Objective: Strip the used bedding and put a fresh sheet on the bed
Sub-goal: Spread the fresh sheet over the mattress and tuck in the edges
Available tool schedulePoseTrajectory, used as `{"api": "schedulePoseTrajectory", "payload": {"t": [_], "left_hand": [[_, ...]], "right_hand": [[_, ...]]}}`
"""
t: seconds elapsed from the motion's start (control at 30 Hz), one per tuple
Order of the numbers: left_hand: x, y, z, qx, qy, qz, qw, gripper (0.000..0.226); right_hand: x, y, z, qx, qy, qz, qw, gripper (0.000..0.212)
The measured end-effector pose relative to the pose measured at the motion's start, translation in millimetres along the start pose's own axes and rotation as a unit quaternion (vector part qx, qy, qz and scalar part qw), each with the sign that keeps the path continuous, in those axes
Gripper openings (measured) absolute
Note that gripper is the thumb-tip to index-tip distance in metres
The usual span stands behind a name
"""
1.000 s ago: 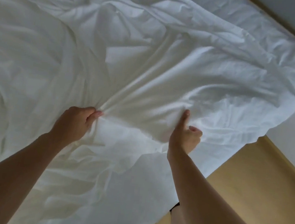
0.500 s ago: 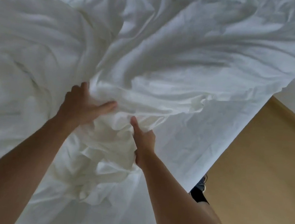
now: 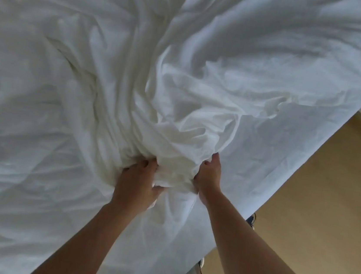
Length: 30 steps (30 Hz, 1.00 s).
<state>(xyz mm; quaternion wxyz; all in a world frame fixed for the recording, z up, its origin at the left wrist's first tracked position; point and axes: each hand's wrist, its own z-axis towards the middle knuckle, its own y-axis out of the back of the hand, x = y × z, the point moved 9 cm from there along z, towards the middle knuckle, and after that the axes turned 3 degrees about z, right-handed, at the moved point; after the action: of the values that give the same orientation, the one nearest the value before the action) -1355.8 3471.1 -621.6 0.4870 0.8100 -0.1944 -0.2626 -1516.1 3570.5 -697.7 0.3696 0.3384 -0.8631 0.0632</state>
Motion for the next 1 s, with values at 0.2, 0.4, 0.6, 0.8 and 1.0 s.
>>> {"api": "schedulePoseTrajectory", "payload": {"t": [0.2,0.4,0.6,0.8,1.0], "left_hand": [[-18.0,-4.0,-0.3,0.008,-0.038,-0.129,0.991,0.032],[-10.2,-5.5,15.1,0.055,0.036,-0.226,0.972,0.025],[-34.7,13.7,26.4,-0.010,-0.052,-0.207,0.977,0.018],[-9.2,40.7,54.9,-0.117,0.114,-0.330,0.930,0.030],[18.4,6.7,81.1,0.024,0.274,-0.443,0.853,0.043]], "right_hand": [[41.3,-15.0,9.5,0.057,0.206,-0.153,0.965,0.017],[80.9,-30.7,7.4,-0.006,0.411,-0.293,0.863,0.028],[72.3,-19.9,11.4,0.050,0.456,-0.352,0.815,0.017],[66.7,9.4,19.3,0.114,0.278,-0.114,0.947,0.065],[99.8,-7.2,11.3,0.176,0.272,-0.117,0.939,0.027]]}}
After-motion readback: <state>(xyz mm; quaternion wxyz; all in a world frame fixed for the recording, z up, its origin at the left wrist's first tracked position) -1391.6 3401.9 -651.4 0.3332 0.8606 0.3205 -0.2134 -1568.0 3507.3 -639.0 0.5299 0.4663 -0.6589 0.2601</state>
